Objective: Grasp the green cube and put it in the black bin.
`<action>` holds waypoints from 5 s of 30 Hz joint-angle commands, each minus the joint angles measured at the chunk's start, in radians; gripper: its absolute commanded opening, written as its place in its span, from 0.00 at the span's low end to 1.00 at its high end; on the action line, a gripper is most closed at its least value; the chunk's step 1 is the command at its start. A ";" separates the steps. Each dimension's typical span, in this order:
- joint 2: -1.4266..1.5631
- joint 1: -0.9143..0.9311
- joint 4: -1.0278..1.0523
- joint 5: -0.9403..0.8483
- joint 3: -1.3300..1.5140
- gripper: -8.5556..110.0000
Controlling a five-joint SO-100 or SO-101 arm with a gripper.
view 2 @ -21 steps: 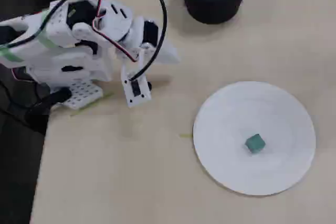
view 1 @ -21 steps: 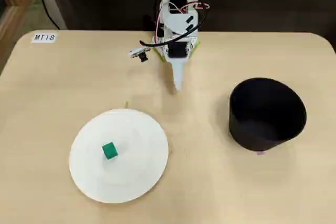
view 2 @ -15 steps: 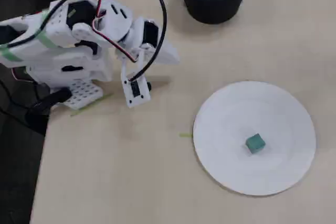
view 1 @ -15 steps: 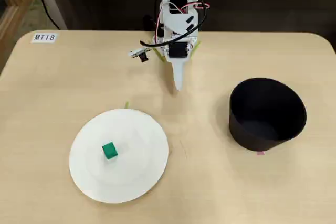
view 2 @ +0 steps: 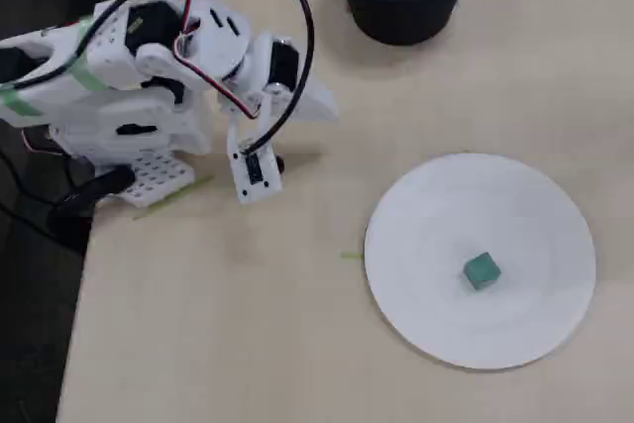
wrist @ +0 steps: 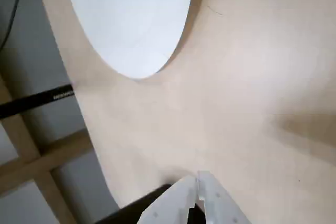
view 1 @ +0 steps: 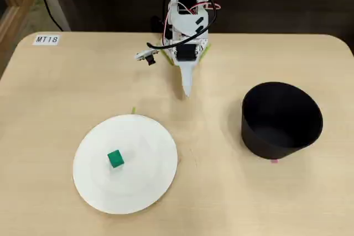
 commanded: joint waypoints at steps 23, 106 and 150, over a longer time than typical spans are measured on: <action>-0.911 0.261 0.293 0.005 -1.147 0.07; -2.646 0.434 0.753 0.514 -2.879 0.31; -2.850 0.423 0.752 0.511 -3.074 0.23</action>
